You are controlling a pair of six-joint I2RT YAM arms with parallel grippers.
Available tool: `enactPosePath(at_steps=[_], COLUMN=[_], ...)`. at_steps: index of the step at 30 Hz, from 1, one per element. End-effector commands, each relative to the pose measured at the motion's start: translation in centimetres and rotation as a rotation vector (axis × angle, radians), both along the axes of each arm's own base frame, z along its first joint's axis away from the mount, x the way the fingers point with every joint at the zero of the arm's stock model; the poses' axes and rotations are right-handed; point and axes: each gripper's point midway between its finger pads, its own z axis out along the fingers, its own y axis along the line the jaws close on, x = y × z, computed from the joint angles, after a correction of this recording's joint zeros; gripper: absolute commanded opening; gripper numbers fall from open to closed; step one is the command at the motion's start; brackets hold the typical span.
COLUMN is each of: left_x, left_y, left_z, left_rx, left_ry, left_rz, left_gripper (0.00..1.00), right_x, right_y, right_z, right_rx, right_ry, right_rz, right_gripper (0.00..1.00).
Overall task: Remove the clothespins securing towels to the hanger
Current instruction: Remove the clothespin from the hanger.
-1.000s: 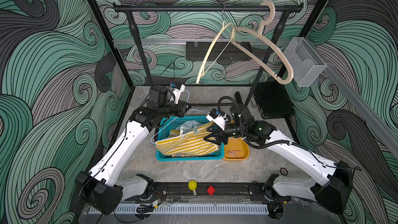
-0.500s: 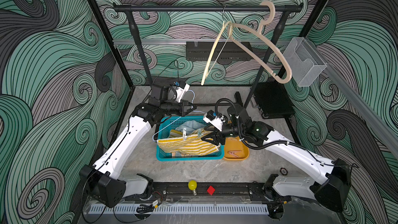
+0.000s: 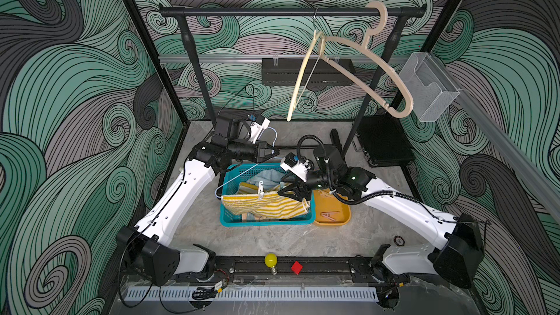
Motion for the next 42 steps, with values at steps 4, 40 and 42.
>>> enactPosePath(at_steps=[4,40,42], left_x=[-0.4,-0.2,-0.2], left_y=[-0.4,0.2,0.2], left_z=[1.7,1.4,1.3], left_rx=[-0.037,-0.009,-0.007], left_ry=[-0.018,-0.022,-0.018], left_rz=[-0.044,0.003,0.005], left_gripper=[0.0,0.0,0.0], right_x=[-0.7,-0.1,0.0], right_y=[0.7,1.2,1.3], right_z=[1.6,1.4,1.5], right_rx=[0.058,0.074,0.075], right_ry=[0.001,0.062,0.066], right_rz=[0.064,0.019,0.017], right_gripper=[0.55,0.24,0.21])
